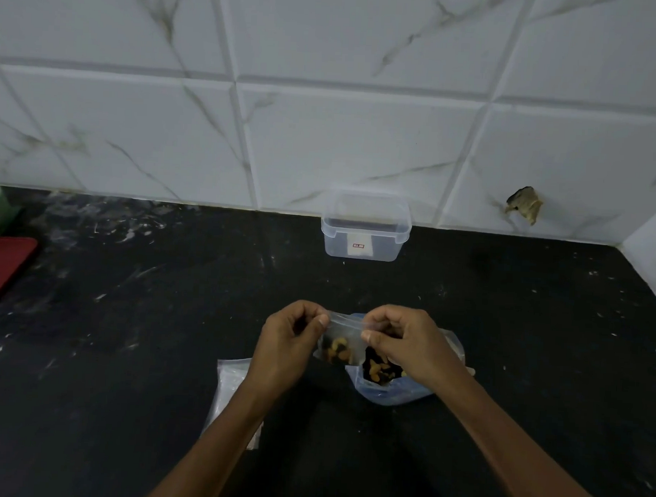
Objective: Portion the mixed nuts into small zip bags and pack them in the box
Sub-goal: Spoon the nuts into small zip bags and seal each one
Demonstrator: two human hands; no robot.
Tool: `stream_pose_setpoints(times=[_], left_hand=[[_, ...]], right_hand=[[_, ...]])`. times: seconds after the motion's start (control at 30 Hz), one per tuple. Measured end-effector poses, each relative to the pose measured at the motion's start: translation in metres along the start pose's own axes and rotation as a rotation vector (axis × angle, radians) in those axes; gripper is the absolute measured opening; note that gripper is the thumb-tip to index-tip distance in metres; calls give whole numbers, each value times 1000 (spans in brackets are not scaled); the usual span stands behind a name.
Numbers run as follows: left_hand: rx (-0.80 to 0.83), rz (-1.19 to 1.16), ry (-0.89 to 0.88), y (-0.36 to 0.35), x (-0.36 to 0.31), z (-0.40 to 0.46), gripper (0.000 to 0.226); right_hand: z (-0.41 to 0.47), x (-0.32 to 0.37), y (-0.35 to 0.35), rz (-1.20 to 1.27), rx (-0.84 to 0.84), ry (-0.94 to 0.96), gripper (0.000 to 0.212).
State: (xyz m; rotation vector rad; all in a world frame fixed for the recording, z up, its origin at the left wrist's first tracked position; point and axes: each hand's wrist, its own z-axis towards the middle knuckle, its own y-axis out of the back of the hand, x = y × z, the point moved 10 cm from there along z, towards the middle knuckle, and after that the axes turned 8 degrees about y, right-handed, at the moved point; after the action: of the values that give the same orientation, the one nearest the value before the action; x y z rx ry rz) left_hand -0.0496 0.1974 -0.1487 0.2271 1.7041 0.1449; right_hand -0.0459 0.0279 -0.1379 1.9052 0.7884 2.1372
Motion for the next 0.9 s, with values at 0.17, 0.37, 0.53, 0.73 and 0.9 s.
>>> stream_pose_setpoints(times=[0.17,0.37,0.53,0.73,0.9], left_hand=[[91,-27,19,-7,3,-1,11],[96,55,-10,-2,1,0,13],[49,102,3,9,5,-1,12],[39,-71,80,29,17,4,9],[-29,-62,143,56,35,13,10]], right_hand=[[6,11,-8,-92,22,103,13],[14,16,-22,-63,76,140,9],[20,19,-34,-30,101,154,12],[33,14,-40,59,104,67,9],[48,6,-51,51,129,1,8]])
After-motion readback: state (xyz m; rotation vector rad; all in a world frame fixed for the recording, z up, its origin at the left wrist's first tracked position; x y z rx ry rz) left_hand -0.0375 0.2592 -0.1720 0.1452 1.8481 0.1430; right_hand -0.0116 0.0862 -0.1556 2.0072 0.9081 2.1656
